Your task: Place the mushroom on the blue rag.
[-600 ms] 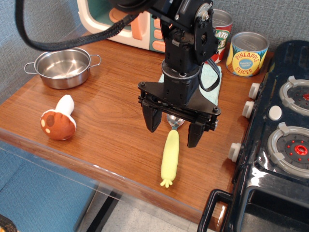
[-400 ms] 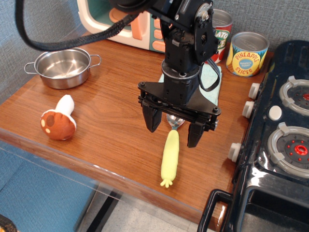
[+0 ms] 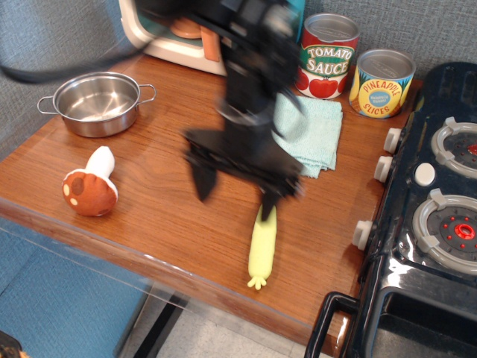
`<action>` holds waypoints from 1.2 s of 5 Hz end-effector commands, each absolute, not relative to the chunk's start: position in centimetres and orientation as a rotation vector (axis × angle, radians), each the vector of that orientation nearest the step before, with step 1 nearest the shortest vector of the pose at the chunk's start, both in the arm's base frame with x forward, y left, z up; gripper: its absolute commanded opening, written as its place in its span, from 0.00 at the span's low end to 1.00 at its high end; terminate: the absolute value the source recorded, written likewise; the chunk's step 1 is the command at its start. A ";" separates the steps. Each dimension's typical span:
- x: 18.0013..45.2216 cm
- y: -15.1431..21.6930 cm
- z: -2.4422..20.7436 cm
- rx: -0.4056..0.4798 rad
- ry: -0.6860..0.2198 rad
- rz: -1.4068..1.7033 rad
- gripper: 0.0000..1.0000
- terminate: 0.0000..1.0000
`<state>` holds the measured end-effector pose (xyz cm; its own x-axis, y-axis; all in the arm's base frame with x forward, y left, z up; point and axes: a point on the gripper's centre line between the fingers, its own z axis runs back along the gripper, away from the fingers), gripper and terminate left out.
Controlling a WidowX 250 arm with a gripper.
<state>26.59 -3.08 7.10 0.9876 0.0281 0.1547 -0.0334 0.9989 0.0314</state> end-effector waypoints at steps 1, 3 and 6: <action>24.5 5.1 9.5 0.072 -0.217 0.133 1.00 0.00; 22.4 10.0 8.9 0.047 -0.207 0.210 1.00 0.00; 25.4 10.7 3.9 0.061 -0.064 0.173 1.00 0.00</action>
<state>25.17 10.48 2.66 0.9850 0.1713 0.0214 -0.1721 0.9840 0.0451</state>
